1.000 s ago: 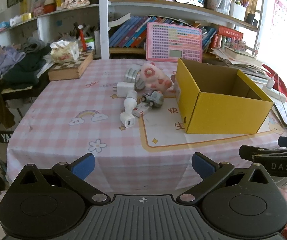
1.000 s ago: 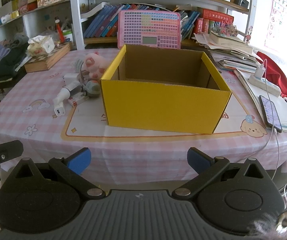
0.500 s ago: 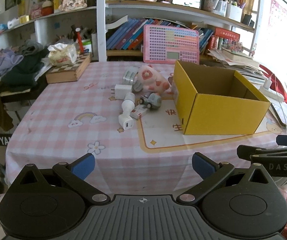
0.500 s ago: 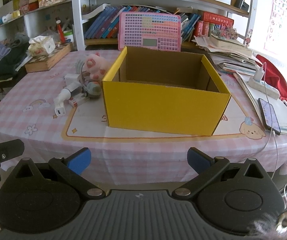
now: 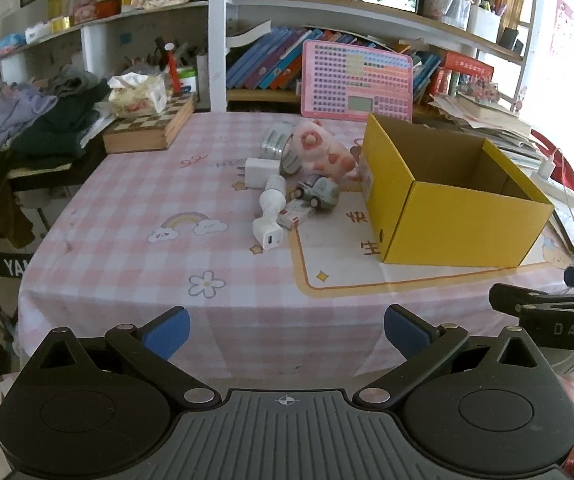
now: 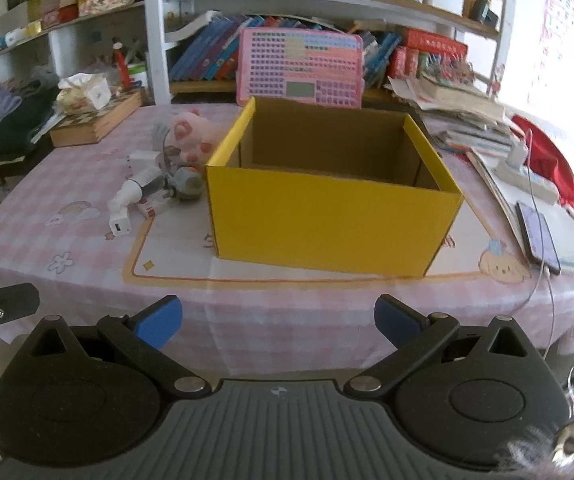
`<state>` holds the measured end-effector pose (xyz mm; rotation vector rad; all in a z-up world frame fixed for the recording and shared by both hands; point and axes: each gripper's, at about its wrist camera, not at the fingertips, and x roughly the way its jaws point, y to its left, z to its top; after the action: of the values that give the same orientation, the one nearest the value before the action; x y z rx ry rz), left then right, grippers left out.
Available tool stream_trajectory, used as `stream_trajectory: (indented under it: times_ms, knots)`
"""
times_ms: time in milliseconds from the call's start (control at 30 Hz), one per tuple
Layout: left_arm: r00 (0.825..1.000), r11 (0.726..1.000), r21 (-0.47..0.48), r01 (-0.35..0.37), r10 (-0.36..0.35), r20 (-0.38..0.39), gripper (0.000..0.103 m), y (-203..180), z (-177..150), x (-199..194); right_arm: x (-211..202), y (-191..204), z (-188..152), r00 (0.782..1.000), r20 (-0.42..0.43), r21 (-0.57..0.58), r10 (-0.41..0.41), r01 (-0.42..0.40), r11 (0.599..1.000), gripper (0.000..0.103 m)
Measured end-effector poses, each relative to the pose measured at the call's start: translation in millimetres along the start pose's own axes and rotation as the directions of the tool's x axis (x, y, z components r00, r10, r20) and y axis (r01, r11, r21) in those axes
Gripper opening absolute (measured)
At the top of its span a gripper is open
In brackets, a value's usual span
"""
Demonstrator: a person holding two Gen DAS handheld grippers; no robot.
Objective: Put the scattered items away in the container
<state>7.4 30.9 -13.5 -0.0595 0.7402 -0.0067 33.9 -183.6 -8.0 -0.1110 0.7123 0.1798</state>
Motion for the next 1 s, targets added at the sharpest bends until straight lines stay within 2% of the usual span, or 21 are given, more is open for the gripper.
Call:
stream_trajectory:
  times_ms: [100, 367, 1000]
  knots:
    - [1.0, 1.0, -0.002, 0.002, -0.002, 0.002, 0.103, 1, -1, -1, -2, 3, 0, 1.0, 0.017, -0.015, -0.007, 0.007, 1.0, 0.103]
    - [1.0, 1.0, -0.015, 0.008, -0.008, -0.007, 0.103, 4, -5, -5, -5, 9, -7, 1.0, -0.004, -0.01, 0.022, -0.022, 1.0, 0.103]
    - [1.0, 1.0, 0.004, 0.014, -0.014, -0.021, 0.103, 3, -9, -2, -3, 8, -13, 0.999, -0.045, 0.009, 0.024, -0.024, 1.0, 0.103]
